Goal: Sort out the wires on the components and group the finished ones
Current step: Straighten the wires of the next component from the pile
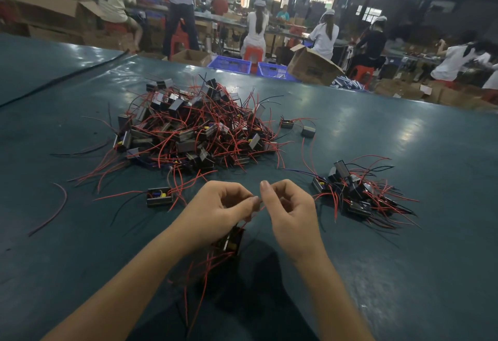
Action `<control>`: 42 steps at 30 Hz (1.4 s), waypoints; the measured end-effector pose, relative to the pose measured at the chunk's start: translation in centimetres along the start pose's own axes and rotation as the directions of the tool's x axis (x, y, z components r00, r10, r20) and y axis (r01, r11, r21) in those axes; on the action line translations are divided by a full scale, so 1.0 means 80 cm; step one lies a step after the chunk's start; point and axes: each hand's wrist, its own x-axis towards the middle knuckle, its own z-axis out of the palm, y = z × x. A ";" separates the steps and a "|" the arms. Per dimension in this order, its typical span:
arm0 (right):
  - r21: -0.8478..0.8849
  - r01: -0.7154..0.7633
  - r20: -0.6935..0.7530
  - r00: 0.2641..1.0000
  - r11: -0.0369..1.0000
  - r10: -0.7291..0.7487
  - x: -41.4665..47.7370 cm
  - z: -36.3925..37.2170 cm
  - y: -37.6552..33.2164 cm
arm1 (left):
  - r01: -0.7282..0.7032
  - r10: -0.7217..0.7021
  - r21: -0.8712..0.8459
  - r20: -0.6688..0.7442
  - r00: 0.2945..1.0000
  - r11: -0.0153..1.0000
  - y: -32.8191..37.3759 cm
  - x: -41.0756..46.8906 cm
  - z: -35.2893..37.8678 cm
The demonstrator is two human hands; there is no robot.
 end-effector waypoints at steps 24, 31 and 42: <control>-0.244 0.341 0.103 0.940 0.908 -0.325 -0.003 -0.001 0.004 | 0.341 -0.296 -0.489 0.169 0.940 0.803 -0.002 0.008 -0.014; -0.135 0.223 0.048 0.975 0.966 -0.218 -0.005 0.004 0.004 | 0.286 -0.271 -0.348 0.094 0.958 0.893 -0.006 0.009 -0.015; -0.133 0.127 0.026 0.992 0.983 -0.125 -0.004 0.003 0.003 | 0.264 -0.239 -0.370 0.113 0.964 0.891 -0.013 0.008 -0.018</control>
